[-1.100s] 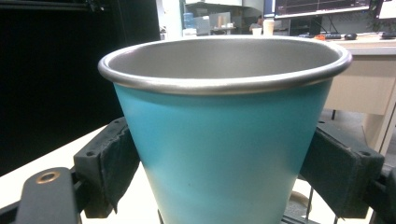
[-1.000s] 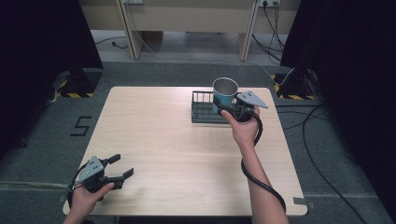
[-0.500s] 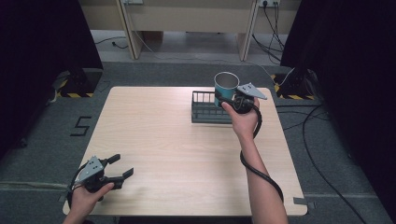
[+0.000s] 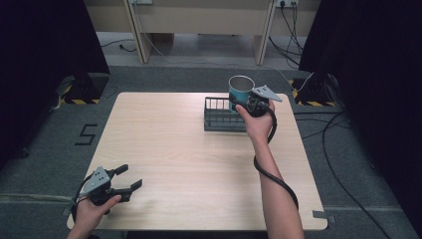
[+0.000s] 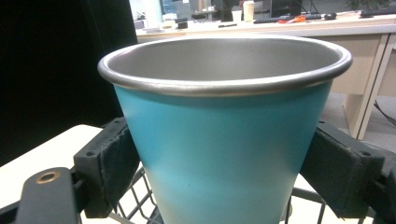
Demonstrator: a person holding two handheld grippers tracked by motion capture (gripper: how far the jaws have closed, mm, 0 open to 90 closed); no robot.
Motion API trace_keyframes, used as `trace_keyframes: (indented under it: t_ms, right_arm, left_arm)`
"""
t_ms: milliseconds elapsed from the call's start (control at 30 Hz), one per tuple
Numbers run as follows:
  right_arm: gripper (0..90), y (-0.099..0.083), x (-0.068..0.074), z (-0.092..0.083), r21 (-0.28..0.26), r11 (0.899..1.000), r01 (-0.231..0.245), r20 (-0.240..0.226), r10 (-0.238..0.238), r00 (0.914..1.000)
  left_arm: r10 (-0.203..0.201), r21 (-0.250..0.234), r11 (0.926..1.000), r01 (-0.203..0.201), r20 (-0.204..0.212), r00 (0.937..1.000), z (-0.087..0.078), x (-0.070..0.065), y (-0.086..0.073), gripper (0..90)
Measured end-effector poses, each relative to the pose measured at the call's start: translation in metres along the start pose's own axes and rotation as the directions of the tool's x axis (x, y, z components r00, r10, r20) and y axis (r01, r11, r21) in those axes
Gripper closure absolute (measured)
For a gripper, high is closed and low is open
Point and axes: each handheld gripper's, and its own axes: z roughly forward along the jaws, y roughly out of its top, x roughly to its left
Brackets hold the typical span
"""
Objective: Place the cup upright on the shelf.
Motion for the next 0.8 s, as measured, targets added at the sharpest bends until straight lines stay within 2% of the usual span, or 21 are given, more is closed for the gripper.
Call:
trace_keyframes:
  t_ms: [400, 800]
  right_arm:
    - [17.5, -0.007, -0.009, 0.017, 0.053, 0.998, -0.016, 0.035, 0.014, 0.9993]
    - [17.5, -0.014, -0.010, 0.030, 0.087, 0.996, -0.019, 0.053, 0.015, 0.9985]
  left_arm:
    - [0.000, 0.001, 1.0000, 0.000, 0.001, 1.0000, 0.000, 0.000, 0.000, 16.6]
    - [0.000, 0.001, 1.0000, 0.000, 0.003, 1.0000, 0.000, 0.000, 0.000, 16.6]
